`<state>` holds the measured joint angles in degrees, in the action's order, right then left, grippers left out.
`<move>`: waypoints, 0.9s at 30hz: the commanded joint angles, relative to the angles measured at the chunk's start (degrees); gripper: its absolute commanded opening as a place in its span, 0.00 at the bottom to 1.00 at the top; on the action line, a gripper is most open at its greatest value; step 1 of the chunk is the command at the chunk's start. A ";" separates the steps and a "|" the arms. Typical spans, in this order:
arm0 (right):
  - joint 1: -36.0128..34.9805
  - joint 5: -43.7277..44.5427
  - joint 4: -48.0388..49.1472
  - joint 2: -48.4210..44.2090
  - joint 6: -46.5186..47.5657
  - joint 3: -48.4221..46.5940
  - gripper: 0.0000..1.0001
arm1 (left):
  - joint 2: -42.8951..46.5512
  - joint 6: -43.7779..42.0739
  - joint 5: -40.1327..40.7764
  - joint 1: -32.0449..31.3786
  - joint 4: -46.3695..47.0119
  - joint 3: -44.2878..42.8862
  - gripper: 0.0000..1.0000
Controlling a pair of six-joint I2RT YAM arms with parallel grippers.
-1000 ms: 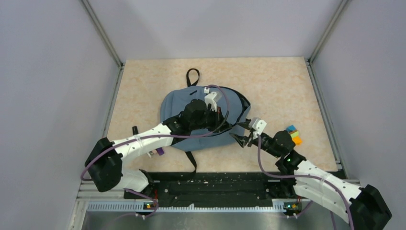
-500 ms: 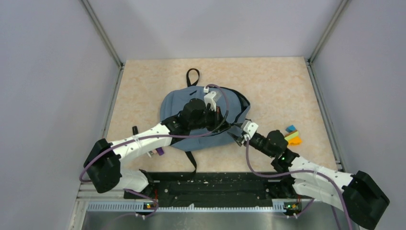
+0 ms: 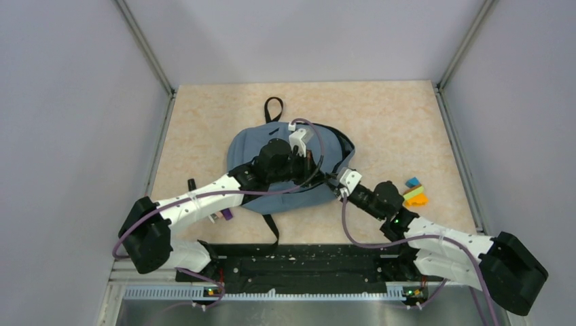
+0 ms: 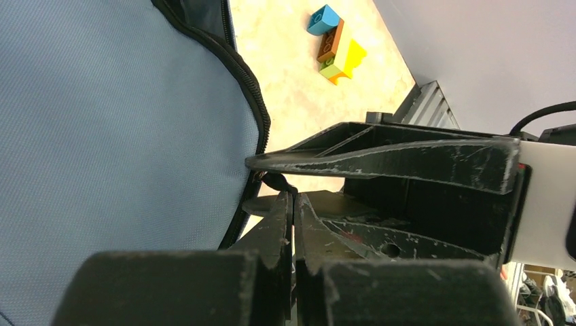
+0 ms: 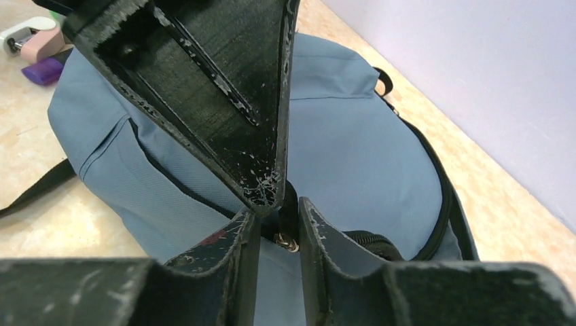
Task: Pack the student bag
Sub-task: Zip the student bag at the center of the board.
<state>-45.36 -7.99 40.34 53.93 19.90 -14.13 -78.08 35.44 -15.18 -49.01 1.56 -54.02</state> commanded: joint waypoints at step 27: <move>-0.69 13.79 2.75 -0.86 -12.00 -0.66 0.00 | 15.43 4.00 29.83 11.10 -8.63 12.71 0.86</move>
<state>-45.91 3.99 38.92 54.81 9.47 -14.63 -63.13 36.93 12.67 -39.44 -8.43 -43.09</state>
